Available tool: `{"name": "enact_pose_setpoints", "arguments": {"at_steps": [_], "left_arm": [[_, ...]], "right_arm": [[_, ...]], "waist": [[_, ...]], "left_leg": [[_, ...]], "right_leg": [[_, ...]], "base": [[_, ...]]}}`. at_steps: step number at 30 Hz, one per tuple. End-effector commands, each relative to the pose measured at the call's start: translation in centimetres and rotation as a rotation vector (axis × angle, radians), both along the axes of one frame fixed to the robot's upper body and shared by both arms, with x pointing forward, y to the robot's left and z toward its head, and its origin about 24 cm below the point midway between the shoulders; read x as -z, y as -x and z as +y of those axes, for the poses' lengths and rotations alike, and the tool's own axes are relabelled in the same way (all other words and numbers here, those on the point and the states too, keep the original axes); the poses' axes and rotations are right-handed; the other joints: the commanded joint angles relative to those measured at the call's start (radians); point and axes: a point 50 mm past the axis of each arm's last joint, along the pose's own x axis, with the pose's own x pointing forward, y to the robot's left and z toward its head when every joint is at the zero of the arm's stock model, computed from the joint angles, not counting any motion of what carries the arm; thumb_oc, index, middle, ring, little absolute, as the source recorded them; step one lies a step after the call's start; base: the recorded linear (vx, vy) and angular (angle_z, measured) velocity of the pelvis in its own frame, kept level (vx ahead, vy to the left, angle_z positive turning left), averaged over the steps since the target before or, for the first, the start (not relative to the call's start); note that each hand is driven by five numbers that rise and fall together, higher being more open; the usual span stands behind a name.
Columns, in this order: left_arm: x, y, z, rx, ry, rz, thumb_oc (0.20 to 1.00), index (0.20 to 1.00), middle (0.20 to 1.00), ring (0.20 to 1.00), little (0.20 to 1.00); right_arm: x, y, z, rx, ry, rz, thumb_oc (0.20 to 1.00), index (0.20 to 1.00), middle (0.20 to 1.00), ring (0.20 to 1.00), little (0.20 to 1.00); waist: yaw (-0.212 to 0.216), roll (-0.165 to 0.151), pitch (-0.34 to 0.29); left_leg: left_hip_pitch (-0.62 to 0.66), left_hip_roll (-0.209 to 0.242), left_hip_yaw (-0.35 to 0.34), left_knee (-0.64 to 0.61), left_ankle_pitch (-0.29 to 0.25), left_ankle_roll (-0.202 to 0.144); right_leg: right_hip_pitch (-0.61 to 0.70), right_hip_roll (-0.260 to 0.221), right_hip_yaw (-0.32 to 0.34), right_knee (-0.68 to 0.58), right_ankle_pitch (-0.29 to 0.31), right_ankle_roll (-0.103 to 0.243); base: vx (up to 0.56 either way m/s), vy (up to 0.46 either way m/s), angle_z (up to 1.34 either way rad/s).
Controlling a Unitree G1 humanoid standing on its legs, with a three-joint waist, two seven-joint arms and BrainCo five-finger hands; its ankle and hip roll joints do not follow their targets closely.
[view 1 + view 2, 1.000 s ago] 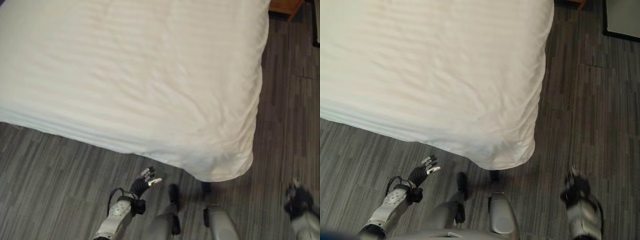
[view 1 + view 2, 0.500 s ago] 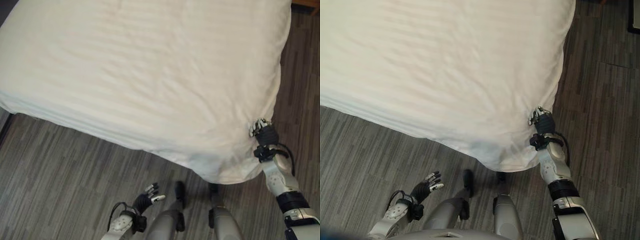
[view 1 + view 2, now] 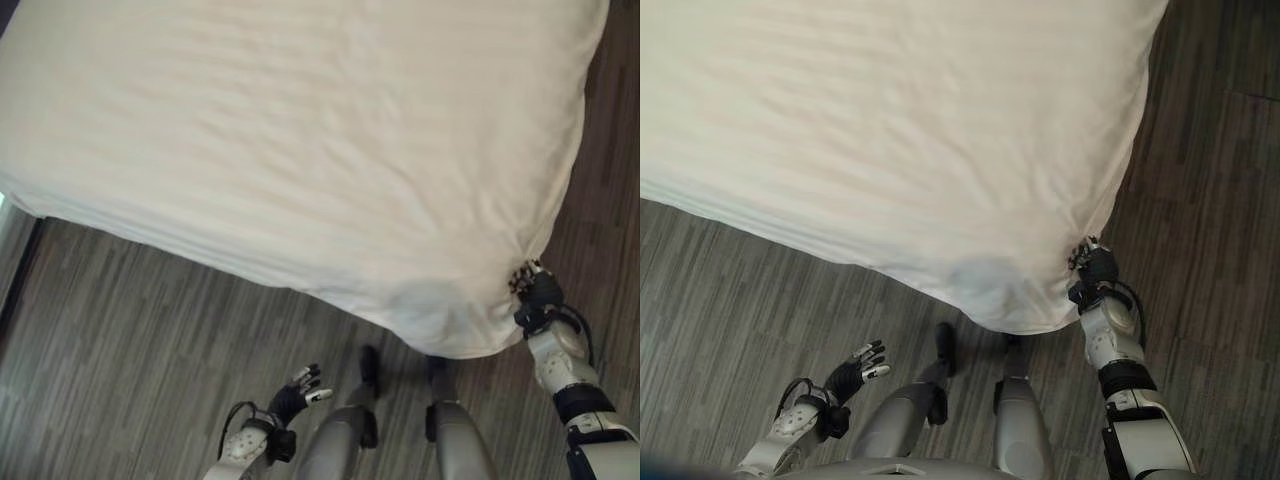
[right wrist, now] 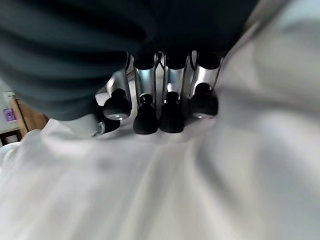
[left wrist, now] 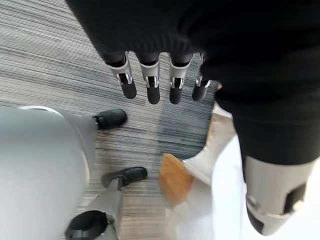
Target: Making the bed.
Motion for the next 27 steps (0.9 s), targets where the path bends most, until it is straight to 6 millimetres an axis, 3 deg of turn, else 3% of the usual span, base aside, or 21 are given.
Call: {"name": "enact_pose_setpoints", "arguments": {"at_steps": [1, 2, 4, 6, 8, 10, 12, 13, 17, 19, 20, 22, 24, 27], "left_arm": [[-0.5, -0.9, -0.5, 0.010, 0.004, -0.037, 1.000, 1.000, 1.000, 1.000, 1.000], [-0.5, -0.9, -0.6, 0.010, 0.005, -0.039, 1.000, 1.000, 1.000, 1.000, 1.000], [-0.6, -1.6, -0.7, 0.010, -0.011, -0.055, 1.000, 1.000, 1.000, 1.000, 1.000], [-0.7, -2.1, -0.5, -0.001, -0.024, -0.063, 1.000, 1.000, 1.000, 1.000, 1.000], [-0.8, -2.2, -0.3, -0.008, -0.033, -0.071, 1.000, 1.000, 1.000, 1.000, 1.000], [-0.8, -2.4, -0.1, -0.020, -0.035, -0.074, 1.000, 1.000, 1.000, 1.000, 1.000], [-0.9, -2.4, 0.0, -0.024, -0.032, -0.077, 1.000, 1.000, 1.000, 1.000, 1.000], [-1.0, -2.5, 0.2, -0.046, -0.023, -0.081, 1.000, 1.000, 1.000, 1.000, 1.000], [-1.0, -2.5, 0.5, -0.071, -0.011, -0.073, 1.000, 1.000, 1.000, 1.000, 1.000], [-0.9, -2.3, 0.7, -0.076, -0.015, -0.069, 1.000, 1.000, 1.000, 1.000, 1.000], [-0.7, -2.0, 1.2, -0.101, -0.025, -0.058, 1.000, 1.000, 1.000, 1.000, 1.000], [-0.5, -1.6, 1.6, -0.120, -0.029, -0.050, 1.000, 1.000, 1.000, 1.000, 1.000], [-0.5, -1.1, 2.0, -0.118, -0.037, -0.044, 1.000, 1.000, 1.000, 1.000, 1.000], [-0.2, -0.7, 2.5, -0.122, -0.058, -0.028, 1.000, 1.000, 1.000, 1.000, 1.000]], "right_arm": [[-2.4, -1.0, -1.4, 0.038, 0.038, -0.049, 0.200, 0.200, 0.200, 0.200, 0.200], [-2.4, -1.0, -1.4, 0.038, 0.039, -0.051, 0.200, 0.200, 0.200, 0.200, 0.200], [-2.3, 0.2, -5.4, 0.152, 0.133, 0.086, 0.200, 0.200, 0.200, 0.200, 0.200], [2.0, 3.9, -7.1, 0.195, 0.166, 0.326, 0.200, 0.200, 0.200, 0.200, 0.200], [4.4, 6.6, -7.5, 0.227, 0.135, 0.423, 0.200, 0.200, 0.200, 0.200, 0.200], [7.0, 9.8, -7.6, 0.276, 0.074, 0.502, 0.200, 0.200, 0.200, 0.200, 0.200], [7.7, 10.9, -7.6, 0.290, 0.059, 0.526, 0.200, 0.200, 0.200, 0.200, 0.200], [9.5, 14.3, -7.8, 0.356, 0.012, 0.576, 0.200, 0.200, 0.200, 0.200, 0.200], [10.6, 18.9, -8.8, 0.489, -0.042, 0.598, 0.200, 0.200, 0.200, 0.200, 0.200], [10.6, 19.3, -8.8, 0.510, -0.046, 0.585, 0.200, 0.200, 0.200, 0.200, 0.200], [10.2, 19.4, -8.7, 0.531, -0.024, 0.537, 0.200, 0.200, 0.200, 0.200, 0.200], [9.1, 19.2, -8.9, 0.539, 0.036, 0.473, 0.200, 0.200, 0.200, 0.200, 0.200], [7.0, 17.7, -9.0, 0.472, 0.161, 0.408, 0.200, 0.200, 0.200, 0.200, 0.200], [5.2, 14.5, -7.2, 0.337, 0.266, 0.316, 0.200, 0.200, 0.200, 0.200, 0.200]], "waist": [[0.026, -0.013, -0.008], [0.026, -0.012, -0.008], [0.033, 0.026, 0.017], [0.027, 0.038, 0.030], [0.015, 0.034, 0.031], [-0.006, 0.019, 0.025], [-0.012, 0.012, 0.019], [-0.037, -0.012, 0.006], [-0.074, -0.064, -0.039], [-0.080, -0.080, -0.049], [-0.094, -0.105, -0.079], [-0.101, -0.122, -0.104], [-0.107, -0.128, -0.128], [-0.104, -0.138, -0.163]], "left_leg": [[-0.038, -0.023, -0.091, 0.005, 0.016, -0.043], [-0.040, -0.023, -0.092, 0.005, 0.016, -0.043], [-0.078, -0.029, -0.096, 0.005, 0.027, -0.048], [-0.087, -0.026, -0.095, 0.005, 0.032, -0.051], [-0.077, -0.022, -0.095, 0.005, 0.026, -0.050], [-0.070, -0.019, -0.096, 0.005, 0.026, -0.049], [-0.064, -0.018, -0.096, 0.005, 0.024, -0.049], [-0.039, -0.013, -0.093, 0.005, 0.013, -0.048], [0.013, 0.001, -0.082, 0.005, -0.006, -0.048], [0.036, 0.006, -0.075, 0.005, -0.013, -0.048], [0.075, 0.016, -0.061, 0.005, -0.024, -0.047], [0.127, 0.022, -0.055, 0.005, -0.036, -0.046], [0.186, 0.026, -0.062, 0.005, -0.052, -0.043], [0.242, 0.023, -0.076, 0.005, -0.057, -0.040]], "right_leg": [[-0.013, -0.051, -0.037, 0.015, 0.032, 0.061], [-0.015, -0.051, -0.038, 0.015, 0.033, 0.061], [-0.051, -0.052, -0.027, 0.015, 0.042, 0.059], [-0.062, -0.047, -0.016, 0.015, 0.044, 0.056], [-0.055, -0.041, -0.015, 0.015, 0.038, 0.054], [-0.049, -0.038, -0.009, 0.015, 0.037, 0.052], [-0.043, -0.037, -0.010, 0.015, 0.033, 0.051], [-0.017, -0.031, -0.010, 0.015, 0.024, 0.049], [0.032, -0.023, -0.022, 0.015, 0.006, 0.053], [0.052, -0.018, -0.026, 0.015, -0.001, 0.055], [0.087, -0.009, -0.031, 0.015, -0.011, 0.054], [0.140, -0.006, -0.037, 0.015, -0.029, 0.051], [0.204, -0.008, -0.049, 0.015, -0.050, 0.048], [0.271, -0.012, -0.060, 0.016, -0.061, 0.043]], "base": [[-0.02, -0.010, 0.11], [-0.04, -0.011, 0.06], [-0.05, -0.004, 0.08], [-0.02, -0.013, 0.14], [0.02, -0.039, 0.01], [0.01, -0.047, 0.00], [0.02, -0.018, 0.00], [0.05, -0.040, -0.02], [0.09, -0.042, -0.05], [0.08, -0.020, -0.12], [0.13, -0.018, -0.21], [0.14, 0.003, -0.27], [0.10, 0.038, -0.07], [0.06, 0.044, 0.15]]}}
